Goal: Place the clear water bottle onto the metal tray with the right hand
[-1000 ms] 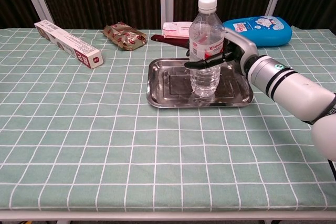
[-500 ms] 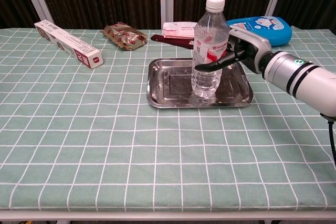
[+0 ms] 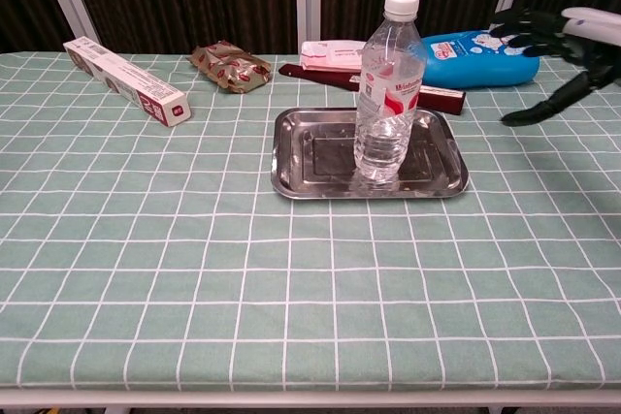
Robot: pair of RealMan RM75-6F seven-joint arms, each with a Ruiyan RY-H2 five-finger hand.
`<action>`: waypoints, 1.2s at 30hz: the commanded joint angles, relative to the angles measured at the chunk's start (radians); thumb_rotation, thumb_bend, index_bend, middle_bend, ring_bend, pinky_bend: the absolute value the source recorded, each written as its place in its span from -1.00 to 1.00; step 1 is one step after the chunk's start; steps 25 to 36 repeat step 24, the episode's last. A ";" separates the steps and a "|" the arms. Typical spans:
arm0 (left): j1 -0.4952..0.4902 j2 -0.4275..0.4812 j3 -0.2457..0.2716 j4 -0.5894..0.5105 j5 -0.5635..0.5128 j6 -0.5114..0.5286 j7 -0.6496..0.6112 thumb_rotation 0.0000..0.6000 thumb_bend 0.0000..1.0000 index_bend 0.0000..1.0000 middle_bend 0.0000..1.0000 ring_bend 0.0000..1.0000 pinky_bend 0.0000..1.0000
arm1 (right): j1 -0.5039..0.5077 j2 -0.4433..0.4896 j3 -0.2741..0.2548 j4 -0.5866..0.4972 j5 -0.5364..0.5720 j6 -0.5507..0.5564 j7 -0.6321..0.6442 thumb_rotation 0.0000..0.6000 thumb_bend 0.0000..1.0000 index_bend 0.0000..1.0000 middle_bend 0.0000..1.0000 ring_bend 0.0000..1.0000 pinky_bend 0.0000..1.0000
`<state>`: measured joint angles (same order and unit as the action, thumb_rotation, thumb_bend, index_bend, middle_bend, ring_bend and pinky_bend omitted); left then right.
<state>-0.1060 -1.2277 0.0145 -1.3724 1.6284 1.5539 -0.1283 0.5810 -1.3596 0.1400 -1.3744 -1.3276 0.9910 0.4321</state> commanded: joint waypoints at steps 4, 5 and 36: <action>-0.009 0.004 -0.005 0.006 -0.012 -0.021 -0.005 1.00 -0.66 -0.63 -0.68 -0.83 -0.62 | -0.258 0.267 -0.124 -0.246 0.056 0.327 -0.526 1.00 -0.98 -1.00 -0.90 -1.00 -1.00; -0.010 0.004 -0.005 0.009 -0.015 -0.026 -0.008 1.00 -0.66 -0.63 -0.68 -0.83 -0.62 | -0.286 0.269 -0.138 -0.232 0.029 0.367 -0.530 1.00 -0.98 -1.00 -0.90 -1.00 -1.00; 0.000 0.012 0.008 -0.002 0.000 -0.012 0.004 1.00 -0.66 -0.63 -0.68 -0.83 -0.62 | -0.471 0.227 -0.174 -0.016 -0.107 0.532 -0.419 1.00 -1.00 -1.00 -0.90 -1.00 -1.00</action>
